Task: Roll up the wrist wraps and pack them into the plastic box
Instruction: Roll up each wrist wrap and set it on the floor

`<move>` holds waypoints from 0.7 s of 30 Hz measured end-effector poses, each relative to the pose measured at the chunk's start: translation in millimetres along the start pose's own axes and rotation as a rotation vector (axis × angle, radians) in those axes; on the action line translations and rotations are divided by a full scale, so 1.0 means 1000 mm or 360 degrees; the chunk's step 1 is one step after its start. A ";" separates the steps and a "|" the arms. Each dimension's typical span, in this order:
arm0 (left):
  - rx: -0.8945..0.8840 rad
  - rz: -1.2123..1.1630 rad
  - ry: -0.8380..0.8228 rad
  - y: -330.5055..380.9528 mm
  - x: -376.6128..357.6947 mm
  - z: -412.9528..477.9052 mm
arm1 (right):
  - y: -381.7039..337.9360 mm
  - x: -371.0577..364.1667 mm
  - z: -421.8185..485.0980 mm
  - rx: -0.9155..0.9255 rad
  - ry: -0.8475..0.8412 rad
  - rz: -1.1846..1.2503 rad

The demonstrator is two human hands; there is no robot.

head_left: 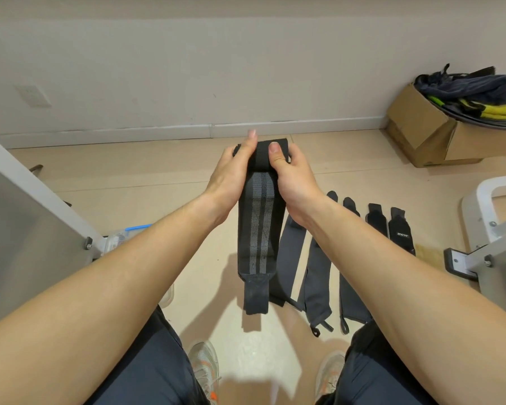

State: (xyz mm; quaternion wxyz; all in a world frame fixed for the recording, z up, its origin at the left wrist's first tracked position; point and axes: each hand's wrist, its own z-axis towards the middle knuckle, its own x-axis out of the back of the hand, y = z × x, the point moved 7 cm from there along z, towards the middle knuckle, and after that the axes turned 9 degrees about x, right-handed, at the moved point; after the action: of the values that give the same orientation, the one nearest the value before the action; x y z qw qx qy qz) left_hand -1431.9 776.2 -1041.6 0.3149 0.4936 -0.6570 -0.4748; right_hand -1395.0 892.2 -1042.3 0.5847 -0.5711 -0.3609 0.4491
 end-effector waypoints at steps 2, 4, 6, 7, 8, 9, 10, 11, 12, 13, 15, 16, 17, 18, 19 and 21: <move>0.0020 0.0055 0.0007 -0.002 0.000 -0.001 | -0.001 -0.001 -0.001 0.0044 -0.0035 -0.0021; -0.0035 -0.0022 0.0049 -0.001 0.001 -0.001 | -0.004 -0.003 -0.003 0.0076 -0.0054 0.0012; -0.0120 -0.0085 0.0067 0.002 0.001 -0.001 | -0.006 -0.004 -0.005 0.0064 -0.0067 0.0107; -0.0150 -0.0111 0.0071 0.003 0.002 -0.001 | -0.006 -0.003 -0.004 0.0051 -0.0073 0.0152; -0.0167 -0.0131 0.0081 0.004 0.002 -0.001 | -0.006 -0.003 -0.005 0.0022 -0.0072 0.0185; -0.0181 -0.0156 0.0090 0.005 0.003 -0.001 | -0.004 -0.002 -0.005 -0.0025 -0.0059 0.0194; -0.0197 -0.0170 0.0095 0.007 0.004 -0.002 | -0.001 0.000 -0.005 -0.0082 -0.0043 0.0179; -0.0219 -0.0172 0.0101 0.008 0.004 -0.002 | 0.003 0.001 -0.003 -0.0132 -0.0034 0.0127; -0.0244 -0.0156 0.0102 0.008 0.004 -0.002 | 0.005 0.001 -0.002 -0.0163 -0.0035 0.0051; -0.0265 -0.0129 0.0099 0.009 0.003 -0.003 | 0.006 0.000 0.000 -0.0167 -0.0054 -0.0024; -0.0297 -0.0085 0.0069 0.009 0.000 -0.006 | 0.006 -0.002 0.002 -0.0147 -0.0068 -0.0098; -0.0311 -0.0077 0.0047 0.009 -0.002 -0.006 | 0.006 -0.001 0.003 -0.0140 -0.0054 -0.0107; -0.0325 -0.0076 0.0026 0.009 -0.004 -0.007 | 0.007 0.000 0.004 -0.0130 -0.0035 -0.0109; -0.0338 -0.0076 0.0008 0.010 -0.004 -0.006 | 0.005 0.001 0.004 -0.0114 -0.0021 -0.0094; -0.0348 -0.0076 0.0006 0.010 -0.004 -0.006 | 0.003 0.001 0.004 -0.0095 -0.0015 -0.0057; -0.0361 -0.0086 0.0005 0.011 -0.004 -0.006 | -0.002 0.001 0.005 -0.0032 -0.0008 0.0032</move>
State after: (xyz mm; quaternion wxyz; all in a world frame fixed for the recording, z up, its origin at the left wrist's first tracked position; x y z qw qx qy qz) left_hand -1429.2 778.5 -1028.5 0.3568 0.4730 -0.5852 -0.5536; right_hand -1399.1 895.0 -1039.9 0.5736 -0.5794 -0.3610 0.4527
